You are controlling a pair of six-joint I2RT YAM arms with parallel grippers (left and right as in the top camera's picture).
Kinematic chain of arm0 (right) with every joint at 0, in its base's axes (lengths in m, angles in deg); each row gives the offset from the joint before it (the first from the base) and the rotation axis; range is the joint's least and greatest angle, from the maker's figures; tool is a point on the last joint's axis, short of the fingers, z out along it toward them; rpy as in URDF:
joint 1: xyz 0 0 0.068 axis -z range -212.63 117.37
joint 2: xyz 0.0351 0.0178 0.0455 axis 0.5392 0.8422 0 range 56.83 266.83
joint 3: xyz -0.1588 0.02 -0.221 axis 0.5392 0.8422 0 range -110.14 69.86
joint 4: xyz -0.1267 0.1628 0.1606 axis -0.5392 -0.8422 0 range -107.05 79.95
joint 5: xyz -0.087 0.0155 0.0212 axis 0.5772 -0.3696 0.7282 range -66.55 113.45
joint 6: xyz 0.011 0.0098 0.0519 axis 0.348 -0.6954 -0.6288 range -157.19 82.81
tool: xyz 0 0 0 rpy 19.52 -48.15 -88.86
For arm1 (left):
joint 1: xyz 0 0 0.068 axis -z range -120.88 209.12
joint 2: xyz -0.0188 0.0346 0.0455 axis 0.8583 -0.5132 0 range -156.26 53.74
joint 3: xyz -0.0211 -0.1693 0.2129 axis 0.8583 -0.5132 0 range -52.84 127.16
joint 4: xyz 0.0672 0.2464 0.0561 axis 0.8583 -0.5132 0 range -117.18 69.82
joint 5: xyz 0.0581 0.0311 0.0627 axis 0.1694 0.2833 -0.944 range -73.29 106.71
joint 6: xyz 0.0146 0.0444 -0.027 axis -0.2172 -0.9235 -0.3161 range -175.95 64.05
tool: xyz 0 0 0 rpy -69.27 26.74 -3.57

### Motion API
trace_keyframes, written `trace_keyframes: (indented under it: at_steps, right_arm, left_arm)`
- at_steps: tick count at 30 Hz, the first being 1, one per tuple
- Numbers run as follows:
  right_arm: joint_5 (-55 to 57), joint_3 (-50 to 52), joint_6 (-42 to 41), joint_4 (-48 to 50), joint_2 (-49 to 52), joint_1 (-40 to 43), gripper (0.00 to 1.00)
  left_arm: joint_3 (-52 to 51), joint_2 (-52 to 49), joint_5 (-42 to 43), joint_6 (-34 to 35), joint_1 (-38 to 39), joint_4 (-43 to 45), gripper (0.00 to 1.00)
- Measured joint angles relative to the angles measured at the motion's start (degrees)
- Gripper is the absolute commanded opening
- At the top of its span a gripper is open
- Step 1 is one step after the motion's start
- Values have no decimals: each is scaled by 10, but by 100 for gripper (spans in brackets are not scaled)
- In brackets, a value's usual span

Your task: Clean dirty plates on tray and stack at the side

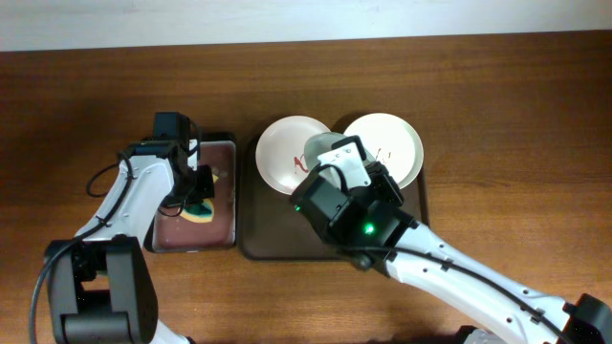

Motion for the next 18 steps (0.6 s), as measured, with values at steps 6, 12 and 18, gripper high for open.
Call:
trace_keyframes:
  at_steps: [6,12,18]
  right_arm:
    - [47,0,-3,5,0,-14,4]
    - [-138,0,-111,-9,-3,106,4]
    - [-362,-2,-152,-44,-43,395,4]
  left_arm:
    - [0,0,0,0,0,0,0]
    - [0,0,0,0,0,0,0]
    - [0,0,0,0,0,0,0]
